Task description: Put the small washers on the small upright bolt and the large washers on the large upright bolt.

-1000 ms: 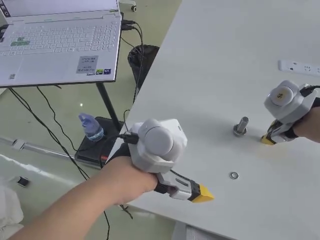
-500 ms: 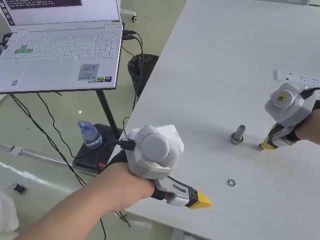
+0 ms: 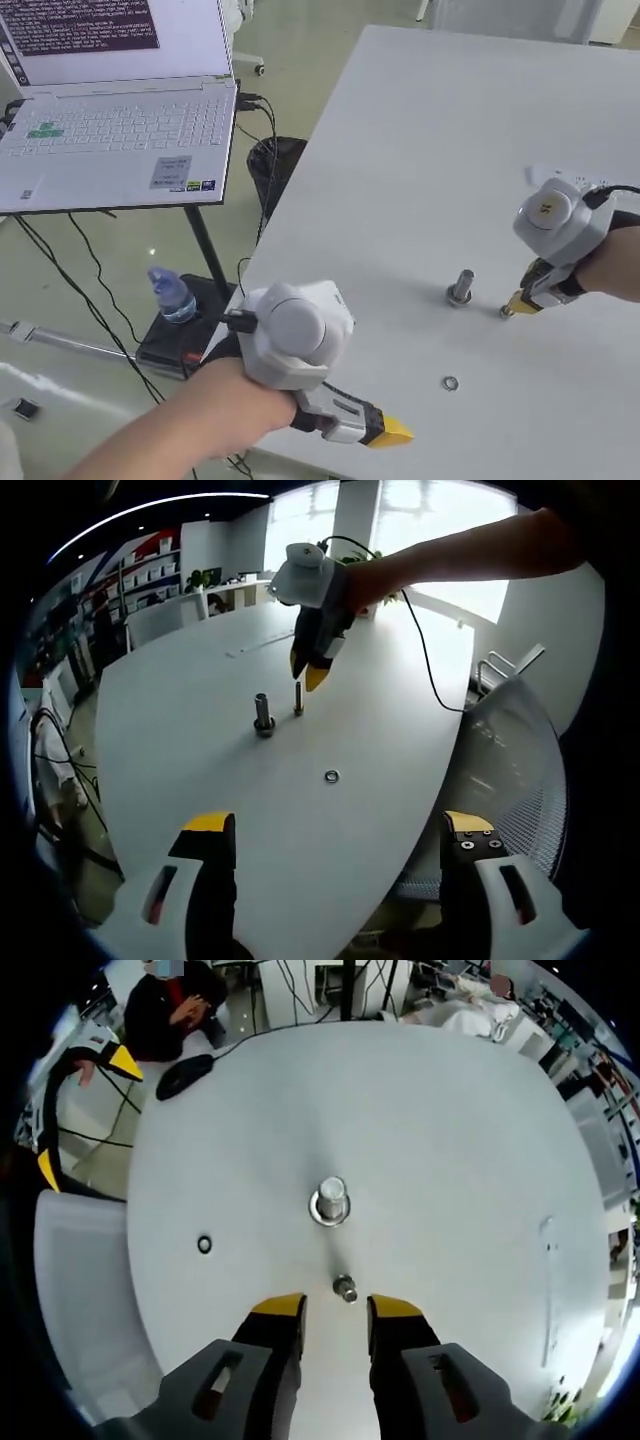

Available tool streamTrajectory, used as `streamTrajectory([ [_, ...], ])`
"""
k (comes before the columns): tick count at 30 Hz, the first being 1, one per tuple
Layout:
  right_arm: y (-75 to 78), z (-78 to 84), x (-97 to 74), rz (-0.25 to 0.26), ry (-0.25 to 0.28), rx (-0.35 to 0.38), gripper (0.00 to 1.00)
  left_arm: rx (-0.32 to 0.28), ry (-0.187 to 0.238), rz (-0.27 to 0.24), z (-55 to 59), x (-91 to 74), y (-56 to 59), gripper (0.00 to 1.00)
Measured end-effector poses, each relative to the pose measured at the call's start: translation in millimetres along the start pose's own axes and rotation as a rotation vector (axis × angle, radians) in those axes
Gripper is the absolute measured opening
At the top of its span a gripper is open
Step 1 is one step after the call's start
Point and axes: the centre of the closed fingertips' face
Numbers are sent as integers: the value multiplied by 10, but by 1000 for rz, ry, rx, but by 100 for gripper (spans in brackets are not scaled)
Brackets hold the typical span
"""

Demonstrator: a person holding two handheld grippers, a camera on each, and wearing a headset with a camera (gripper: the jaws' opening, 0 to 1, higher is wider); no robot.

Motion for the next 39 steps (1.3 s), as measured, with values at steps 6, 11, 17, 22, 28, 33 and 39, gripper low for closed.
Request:
streamTrajectory([
  [6,-26,-41,-72,6,12,3,26,0,11,-9,-20,-22,25,84],
  [11,-153,-91,-96,-3,24,-11,26,-2,15,-7,-48,-18,43,86],
  [17,-340,-106,-99,-26,23,-52,26,-18,54,-21,-148,-78,-40,88],
  [22,-458,-156,-104,-44,36,-53,27,-18,51,-23,-153,-100,-89,88],
  [28,-593,-155,-72,-66,47,-55,29,-9,44,-13,-164,-60,-70,88],
  [33,-677,-88,23,-84,41,-43,30,-4,40,-7,-174,-51,-55,88],
  [39,-828,-27,54,-98,34,-48,31,-4,35,-8,-160,-50,-46,88],
])
Point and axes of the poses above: the centre of the closed fingertips' face, and the gripper's own axes: x roughly forward along the fingers, y roughly to its right, z roughly out of its underside, and after that the axes turned 12 degrees about z, right-handed
